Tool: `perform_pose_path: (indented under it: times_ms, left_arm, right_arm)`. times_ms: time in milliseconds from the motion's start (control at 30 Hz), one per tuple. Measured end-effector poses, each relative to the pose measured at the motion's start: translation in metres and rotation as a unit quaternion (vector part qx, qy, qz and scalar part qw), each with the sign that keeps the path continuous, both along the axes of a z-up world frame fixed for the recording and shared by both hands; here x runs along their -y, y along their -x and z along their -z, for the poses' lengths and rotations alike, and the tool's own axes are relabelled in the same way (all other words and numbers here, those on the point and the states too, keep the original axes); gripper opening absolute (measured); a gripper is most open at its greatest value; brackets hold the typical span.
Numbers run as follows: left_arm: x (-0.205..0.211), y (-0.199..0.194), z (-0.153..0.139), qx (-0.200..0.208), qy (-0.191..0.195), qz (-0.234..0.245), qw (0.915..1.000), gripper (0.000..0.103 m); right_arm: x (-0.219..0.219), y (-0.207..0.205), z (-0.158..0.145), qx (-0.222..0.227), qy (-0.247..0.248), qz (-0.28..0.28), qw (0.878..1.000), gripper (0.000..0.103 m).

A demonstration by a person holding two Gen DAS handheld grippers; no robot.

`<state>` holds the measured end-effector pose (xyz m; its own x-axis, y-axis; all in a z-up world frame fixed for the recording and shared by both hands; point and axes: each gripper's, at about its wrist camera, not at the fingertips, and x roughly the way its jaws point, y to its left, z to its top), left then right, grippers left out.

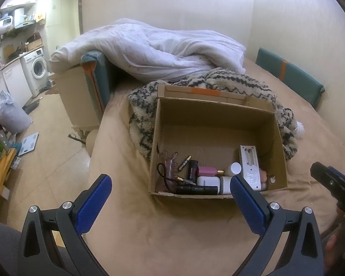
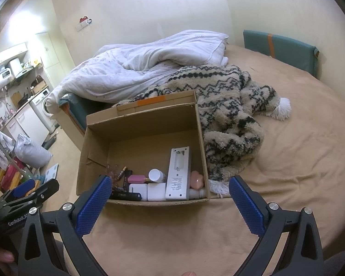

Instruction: Organize rigid objects

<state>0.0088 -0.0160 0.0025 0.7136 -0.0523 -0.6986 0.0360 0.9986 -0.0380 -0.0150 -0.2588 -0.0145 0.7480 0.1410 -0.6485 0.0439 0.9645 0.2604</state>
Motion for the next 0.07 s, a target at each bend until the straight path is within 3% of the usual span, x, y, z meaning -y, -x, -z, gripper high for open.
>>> perform_pose_path:
  times_ms: [67]
  left_arm:
    - [0.0001,-0.0001,-0.0002,0.0,0.0,0.0,1.0,0.103]
  right_arm:
    - [0.0,0.0,-0.0001,0.0,0.0,0.0,1.0,0.103]
